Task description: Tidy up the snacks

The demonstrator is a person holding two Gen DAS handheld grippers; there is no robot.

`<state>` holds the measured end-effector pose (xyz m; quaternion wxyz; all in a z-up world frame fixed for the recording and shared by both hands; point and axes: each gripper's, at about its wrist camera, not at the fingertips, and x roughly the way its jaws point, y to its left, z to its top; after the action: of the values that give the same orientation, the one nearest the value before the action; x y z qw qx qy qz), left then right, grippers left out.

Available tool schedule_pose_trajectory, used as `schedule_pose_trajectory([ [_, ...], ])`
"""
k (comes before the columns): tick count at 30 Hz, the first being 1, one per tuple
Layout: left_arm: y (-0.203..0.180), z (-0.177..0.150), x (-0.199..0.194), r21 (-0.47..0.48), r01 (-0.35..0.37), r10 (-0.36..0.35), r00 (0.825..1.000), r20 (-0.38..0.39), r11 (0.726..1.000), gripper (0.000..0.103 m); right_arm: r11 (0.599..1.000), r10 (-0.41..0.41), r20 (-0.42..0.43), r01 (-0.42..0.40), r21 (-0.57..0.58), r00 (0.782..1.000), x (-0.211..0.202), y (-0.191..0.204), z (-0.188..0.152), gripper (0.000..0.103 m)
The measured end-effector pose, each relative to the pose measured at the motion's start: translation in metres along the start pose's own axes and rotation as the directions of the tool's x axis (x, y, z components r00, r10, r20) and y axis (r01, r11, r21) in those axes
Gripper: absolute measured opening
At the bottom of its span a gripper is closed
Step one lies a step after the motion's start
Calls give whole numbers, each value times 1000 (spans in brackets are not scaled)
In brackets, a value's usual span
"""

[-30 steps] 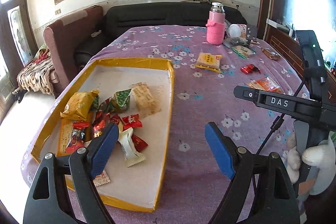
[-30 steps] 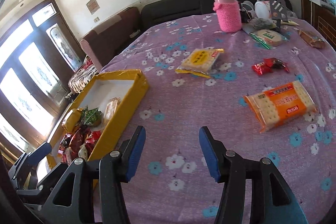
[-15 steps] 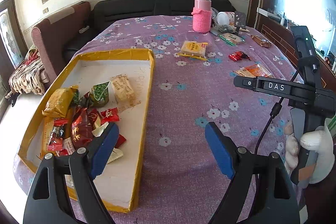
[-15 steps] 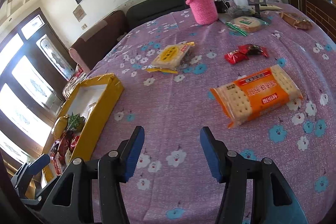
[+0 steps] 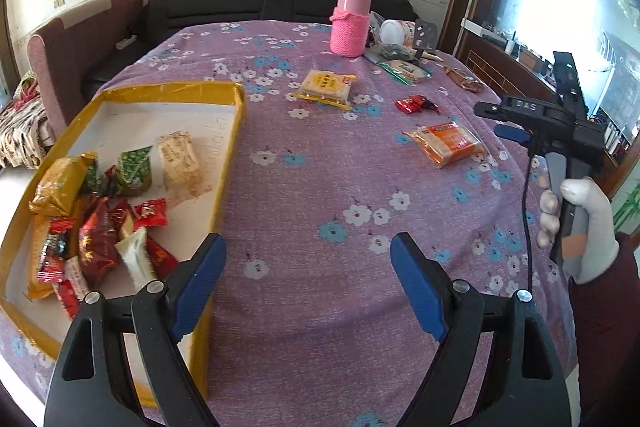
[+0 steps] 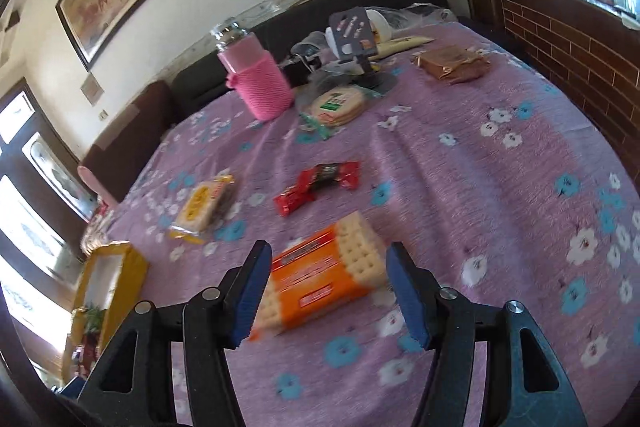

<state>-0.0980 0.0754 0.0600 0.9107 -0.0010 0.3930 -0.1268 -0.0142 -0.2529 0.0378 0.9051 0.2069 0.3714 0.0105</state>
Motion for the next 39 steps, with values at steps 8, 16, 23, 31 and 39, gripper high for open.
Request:
schedule_pose_trajectory([
  [8,-10,3,5,33,17,-16,1000,-11,999,85,996,5,-88,3,85,996,70,6,44,62],
  [16,1,6,9,7,36,-36,999,-17,999,85,985,-137,-206,155,74,969,136,21,76,59],
  [23,24,6,17,-71,60,-63,997,-34,996,85,978,-157,-233,118,-172,960,142,82,54,27],
  [31,18,5,10,-50,75,-77,997,-21,996,85,902,-5,-384,-162,-401,923,102,148,-19,25],
  [39,5,1,2,-9,103,-103,994,-20,995,85,852,86,-469,-309,-422,879,29,129,-66,28],
])
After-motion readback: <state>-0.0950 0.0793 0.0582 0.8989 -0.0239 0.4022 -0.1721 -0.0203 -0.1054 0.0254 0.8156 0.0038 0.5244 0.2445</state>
